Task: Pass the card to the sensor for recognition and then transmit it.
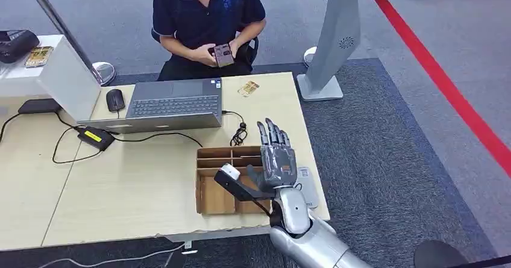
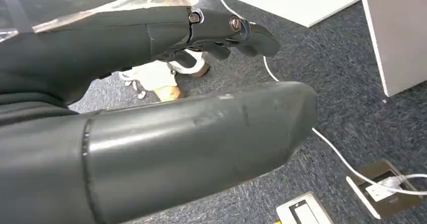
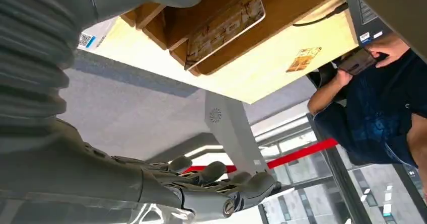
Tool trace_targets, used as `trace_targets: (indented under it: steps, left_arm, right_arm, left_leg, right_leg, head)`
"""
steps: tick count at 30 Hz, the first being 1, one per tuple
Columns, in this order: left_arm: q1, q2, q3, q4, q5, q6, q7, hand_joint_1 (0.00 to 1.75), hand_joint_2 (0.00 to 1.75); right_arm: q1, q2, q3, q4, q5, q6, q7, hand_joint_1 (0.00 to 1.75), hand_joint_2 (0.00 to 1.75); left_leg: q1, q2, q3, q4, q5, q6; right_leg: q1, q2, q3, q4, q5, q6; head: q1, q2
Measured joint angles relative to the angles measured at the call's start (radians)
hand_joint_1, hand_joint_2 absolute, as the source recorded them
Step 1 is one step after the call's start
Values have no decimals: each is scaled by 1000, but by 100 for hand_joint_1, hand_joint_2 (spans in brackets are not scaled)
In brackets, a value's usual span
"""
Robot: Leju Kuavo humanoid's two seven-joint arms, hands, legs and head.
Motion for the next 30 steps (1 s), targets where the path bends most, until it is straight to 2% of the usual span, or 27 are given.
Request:
trace_targets:
  steps: [30]
  left_arm:
    - [0,0,0,0,8,0,0,0,0]
  right_arm:
    - [-2,3,0,21,-31,0,-10,2,175]
  left_leg:
    - [0,0,0,0,0,0]
  right_leg:
    - [0,0,0,0,0,0]
  head:
    - [0,0]
